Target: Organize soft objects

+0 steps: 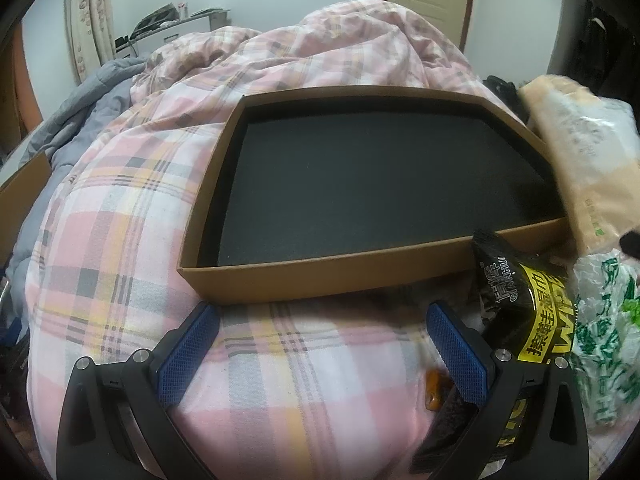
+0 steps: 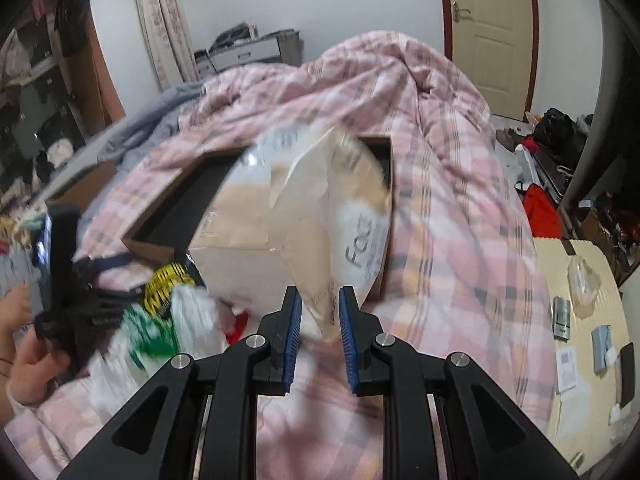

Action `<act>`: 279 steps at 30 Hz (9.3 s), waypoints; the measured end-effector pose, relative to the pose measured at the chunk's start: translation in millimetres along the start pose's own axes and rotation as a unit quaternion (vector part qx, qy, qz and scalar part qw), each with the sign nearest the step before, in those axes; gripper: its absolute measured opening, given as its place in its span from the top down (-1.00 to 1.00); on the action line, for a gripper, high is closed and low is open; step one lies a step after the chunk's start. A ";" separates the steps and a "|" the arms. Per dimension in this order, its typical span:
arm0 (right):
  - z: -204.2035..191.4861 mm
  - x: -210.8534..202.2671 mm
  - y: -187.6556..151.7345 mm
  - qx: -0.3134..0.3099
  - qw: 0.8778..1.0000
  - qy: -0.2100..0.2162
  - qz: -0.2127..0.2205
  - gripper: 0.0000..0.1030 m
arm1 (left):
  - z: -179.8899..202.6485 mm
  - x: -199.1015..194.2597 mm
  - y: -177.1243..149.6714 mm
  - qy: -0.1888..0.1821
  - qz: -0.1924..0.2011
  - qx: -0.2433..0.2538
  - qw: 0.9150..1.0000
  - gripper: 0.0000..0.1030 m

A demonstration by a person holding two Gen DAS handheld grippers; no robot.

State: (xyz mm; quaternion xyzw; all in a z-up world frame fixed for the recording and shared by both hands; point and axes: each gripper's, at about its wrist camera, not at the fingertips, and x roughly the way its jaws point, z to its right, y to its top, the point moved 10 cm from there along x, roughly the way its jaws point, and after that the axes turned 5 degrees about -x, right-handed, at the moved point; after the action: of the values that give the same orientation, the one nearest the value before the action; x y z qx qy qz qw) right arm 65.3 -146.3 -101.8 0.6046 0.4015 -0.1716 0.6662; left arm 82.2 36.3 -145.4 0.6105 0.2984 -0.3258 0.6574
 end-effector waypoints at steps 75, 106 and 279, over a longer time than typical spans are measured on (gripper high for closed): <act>-2.3 31.0 -20.9 -0.059 0.994 -0.085 -0.045 0.69 | 3.3 5.2 -2.0 0.029 -0.010 0.018 0.999 -1.00; -2.5 32.2 -21.2 -0.060 0.994 -0.085 -0.047 0.69 | 3.5 5.4 -2.0 0.031 -0.011 0.019 0.999 -1.00; -9.0 1.6 -7.3 -0.113 0.985 -0.131 -0.001 0.62 | -0.8 4.0 -6.5 0.054 -0.009 0.025 0.998 -1.00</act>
State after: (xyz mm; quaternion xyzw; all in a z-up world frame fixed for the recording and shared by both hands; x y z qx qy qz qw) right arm 58.1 -138.9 -107.4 0.4970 0.3281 -0.2041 0.7770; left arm 79.4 36.6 -152.6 0.6406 0.3305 -0.3055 0.6222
